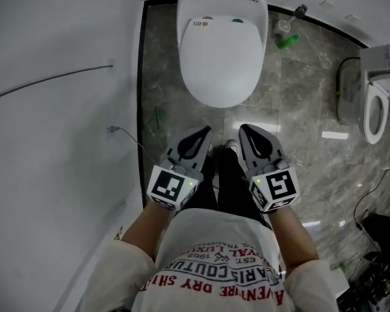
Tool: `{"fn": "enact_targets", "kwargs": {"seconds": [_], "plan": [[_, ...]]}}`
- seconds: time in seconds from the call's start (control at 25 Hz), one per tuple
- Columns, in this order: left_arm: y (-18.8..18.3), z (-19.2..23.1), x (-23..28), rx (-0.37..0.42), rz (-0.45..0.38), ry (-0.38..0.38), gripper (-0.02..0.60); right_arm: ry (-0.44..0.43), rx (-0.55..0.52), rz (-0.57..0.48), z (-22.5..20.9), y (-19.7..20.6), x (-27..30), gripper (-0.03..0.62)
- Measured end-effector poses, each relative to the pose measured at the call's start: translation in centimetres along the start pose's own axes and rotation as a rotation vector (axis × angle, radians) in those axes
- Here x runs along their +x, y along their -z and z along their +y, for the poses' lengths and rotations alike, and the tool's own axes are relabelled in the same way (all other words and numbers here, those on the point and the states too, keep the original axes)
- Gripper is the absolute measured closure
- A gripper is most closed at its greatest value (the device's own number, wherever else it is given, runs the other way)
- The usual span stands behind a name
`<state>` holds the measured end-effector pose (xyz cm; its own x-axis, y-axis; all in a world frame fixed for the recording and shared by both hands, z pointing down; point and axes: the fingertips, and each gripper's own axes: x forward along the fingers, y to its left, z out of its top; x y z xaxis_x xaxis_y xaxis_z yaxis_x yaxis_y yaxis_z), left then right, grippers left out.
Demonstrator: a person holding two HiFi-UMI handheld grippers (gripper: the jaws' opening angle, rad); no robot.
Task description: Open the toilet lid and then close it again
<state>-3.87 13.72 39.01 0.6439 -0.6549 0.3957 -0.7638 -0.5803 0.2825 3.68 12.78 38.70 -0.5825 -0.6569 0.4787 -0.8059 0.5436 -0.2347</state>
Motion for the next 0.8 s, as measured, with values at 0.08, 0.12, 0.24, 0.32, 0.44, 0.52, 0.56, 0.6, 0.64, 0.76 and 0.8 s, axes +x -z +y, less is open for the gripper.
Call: {"fn": "enact_targets", "kwargs": {"seconds": [0.08,0.12,0.24,0.32,0.44,0.52,0.56,0.6,0.64,0.76,0.8], "plan": [[2.6,1.2,1.8,-0.02,0.001,-0.019,0.574,0.015,0.004,0.025,-1.3,2.9,1.7,0.578],[4.0,1.7,2.8,-0.029,0.004,-0.027,0.574,0.026,-0.004,0.037,-2.1,4.4,2.5,0.579],[8.8,3.1,5.7,-0.006,0.036,-0.053,0.574,0.039,-0.046,0.079,-4.1,9.3,5.1,0.578],[12.3,4.6,7.2,0.036,0.073,-0.082,0.574,0.021,-0.072,0.102,-4.8,12.7,7.3,0.577],[17.9,6.5,9.4,0.095,0.113,-0.091,0.574,-0.028,-0.161,0.14,-5.4,17.8,10.8,0.577],[21.1,7.7,10.6,0.142,0.128,-0.105,0.574,-0.045,-0.239,0.166,-5.8,20.9,13.0,0.577],[22.5,8.3,11.2,0.2,0.134,-0.12,0.574,-0.051,-0.286,0.177,-6.0,22.3,14.0,0.577],[23.9,8.9,11.7,0.278,0.143,-0.141,0.574,-0.054,-0.338,0.187,-6.2,23.7,14.8,0.577],[25.1,9.5,12.3,0.362,0.157,-0.163,0.574,-0.053,-0.392,0.197,-6.5,24.8,15.5,0.577],[28.6,10.3,13.8,0.531,0.223,-0.176,0.574,-0.038,-0.526,0.222,-7.5,27.7,16.8,0.576],[29.5,10.4,14.3,0.554,0.241,-0.166,0.564,-0.033,-0.554,0.233,-7.7,28.4,17.1,0.576]]}}
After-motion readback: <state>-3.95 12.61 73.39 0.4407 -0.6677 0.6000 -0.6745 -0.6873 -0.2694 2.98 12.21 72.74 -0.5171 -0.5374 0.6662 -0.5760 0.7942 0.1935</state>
